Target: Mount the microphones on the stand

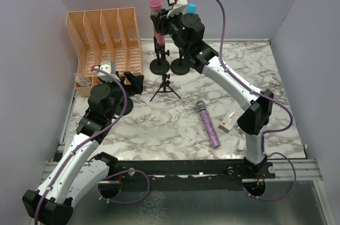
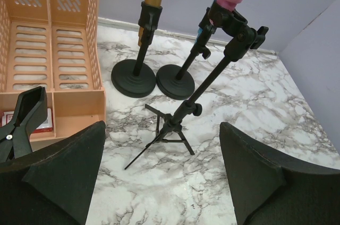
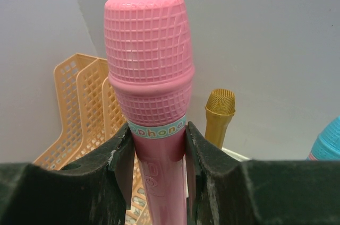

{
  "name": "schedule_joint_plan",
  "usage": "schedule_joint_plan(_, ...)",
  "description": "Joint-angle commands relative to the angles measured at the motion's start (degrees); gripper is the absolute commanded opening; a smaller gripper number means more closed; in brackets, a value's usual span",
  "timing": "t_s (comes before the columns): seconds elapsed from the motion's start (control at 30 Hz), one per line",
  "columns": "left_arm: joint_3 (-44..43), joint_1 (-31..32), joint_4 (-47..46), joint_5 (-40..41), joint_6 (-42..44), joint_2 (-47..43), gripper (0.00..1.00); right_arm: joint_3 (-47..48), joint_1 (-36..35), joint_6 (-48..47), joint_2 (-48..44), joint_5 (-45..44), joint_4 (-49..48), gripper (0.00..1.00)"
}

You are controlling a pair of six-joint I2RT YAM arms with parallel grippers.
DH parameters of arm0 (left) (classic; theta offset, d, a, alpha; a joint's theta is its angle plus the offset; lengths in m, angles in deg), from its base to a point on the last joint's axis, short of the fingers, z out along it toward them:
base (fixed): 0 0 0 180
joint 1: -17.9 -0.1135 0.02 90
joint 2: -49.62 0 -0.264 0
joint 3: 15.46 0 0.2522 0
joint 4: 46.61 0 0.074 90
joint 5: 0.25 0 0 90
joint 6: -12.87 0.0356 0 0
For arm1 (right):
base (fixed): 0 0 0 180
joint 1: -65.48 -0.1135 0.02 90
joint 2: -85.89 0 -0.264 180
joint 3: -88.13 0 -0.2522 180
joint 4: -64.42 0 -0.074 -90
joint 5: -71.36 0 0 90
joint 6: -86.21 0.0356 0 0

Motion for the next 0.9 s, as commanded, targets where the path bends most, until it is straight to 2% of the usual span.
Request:
schedule_joint_plan(0.0,-0.4,-0.3,0.5,-0.5,-0.2,-0.2,0.87,-9.3,0.1,1.5,-3.6,2.1,-2.6,0.24)
schedule_joint_plan(0.07,-0.4,-0.3,0.5,-0.5,-0.3,-0.3,0.87,-14.9,0.2,2.3,-5.8,2.0,-6.8,0.25)
schedule_joint_plan(0.17,-0.2,-0.3,0.0,-0.6,-0.5,-0.1,0.87,-17.3,0.2,3.7,-6.5,1.5,-6.6,0.24)
schedule_joint_plan(0.37,-0.2,-0.3,-0.2,-1.2,-0.8,0.4,0.87,-16.4,0.2,4.2,-5.0,2.0,-1.6,0.22)
schedule_joint_plan(0.57,-0.1,-0.3,-0.1,-1.1,-1.0,0.0,0.87,-10.7,0.2,2.9,-0.6,1.2,8.0,0.20)
schedule_joint_plan(0.87,-0.6,-0.3,0.1,-0.4,-0.1,0.1,0.87,-14.4,0.2,0.7,0.9,1.4,7.3,0.18)
